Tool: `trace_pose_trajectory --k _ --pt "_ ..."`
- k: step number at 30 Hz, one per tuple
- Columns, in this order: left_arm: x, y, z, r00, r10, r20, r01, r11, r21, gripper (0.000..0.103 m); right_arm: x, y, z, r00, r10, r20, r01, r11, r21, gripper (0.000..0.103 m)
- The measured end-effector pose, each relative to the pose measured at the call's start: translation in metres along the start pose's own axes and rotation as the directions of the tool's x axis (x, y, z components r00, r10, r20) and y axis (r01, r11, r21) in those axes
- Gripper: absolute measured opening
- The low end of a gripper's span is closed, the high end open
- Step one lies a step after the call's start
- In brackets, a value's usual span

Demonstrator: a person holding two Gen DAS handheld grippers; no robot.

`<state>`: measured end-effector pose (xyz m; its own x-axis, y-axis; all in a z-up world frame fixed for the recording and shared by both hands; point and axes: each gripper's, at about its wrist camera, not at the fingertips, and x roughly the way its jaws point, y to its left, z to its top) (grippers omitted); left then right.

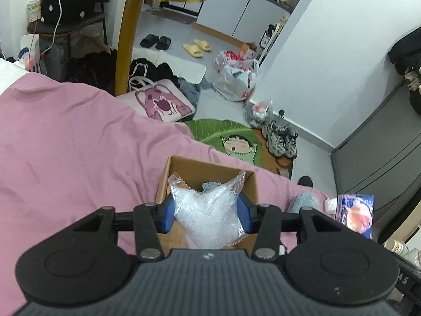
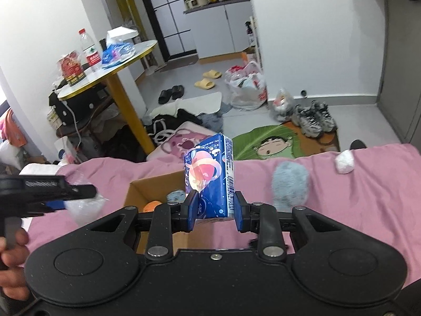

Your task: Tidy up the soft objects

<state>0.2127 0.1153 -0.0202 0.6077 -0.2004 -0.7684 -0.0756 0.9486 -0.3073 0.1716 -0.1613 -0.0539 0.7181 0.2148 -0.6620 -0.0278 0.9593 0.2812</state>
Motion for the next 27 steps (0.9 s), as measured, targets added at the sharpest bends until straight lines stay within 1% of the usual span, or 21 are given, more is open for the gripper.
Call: trace_pose_trajectory --k 3,10,17,21,27 --pt "0.012 0.008 -0.001 1.000 0.002 -0.024 -0.002 1.000 -0.009 0.047 0.010 0.010 0.005 1.000 0.015 -0.022 -0.015 1.000 0.005 0.028" --pt "0.041 0.022 0.002 0.998 -0.001 -0.065 0.000 1.000 -0.023 0.047 0.034 0.031 0.010 0.997 0.029 -0.067 -0.031 0.999 -0.030 0.028" --pt "0.071 0.029 0.003 0.992 0.006 -0.125 -0.009 1.000 -0.023 0.047 0.062 0.050 0.009 0.989 0.040 -0.139 -0.048 0.998 -0.051 0.028" --pt "0.088 0.029 0.005 0.985 0.033 -0.172 -0.039 0.999 -0.031 0.047 0.074 0.060 0.005 0.983 0.033 -0.182 -0.049 0.995 -0.084 0.028" --pt "0.107 0.026 0.006 0.976 0.040 -0.213 -0.048 0.998 -0.035 0.047 0.091 0.065 0.004 0.974 0.000 -0.228 -0.024 0.994 -0.106 0.028"
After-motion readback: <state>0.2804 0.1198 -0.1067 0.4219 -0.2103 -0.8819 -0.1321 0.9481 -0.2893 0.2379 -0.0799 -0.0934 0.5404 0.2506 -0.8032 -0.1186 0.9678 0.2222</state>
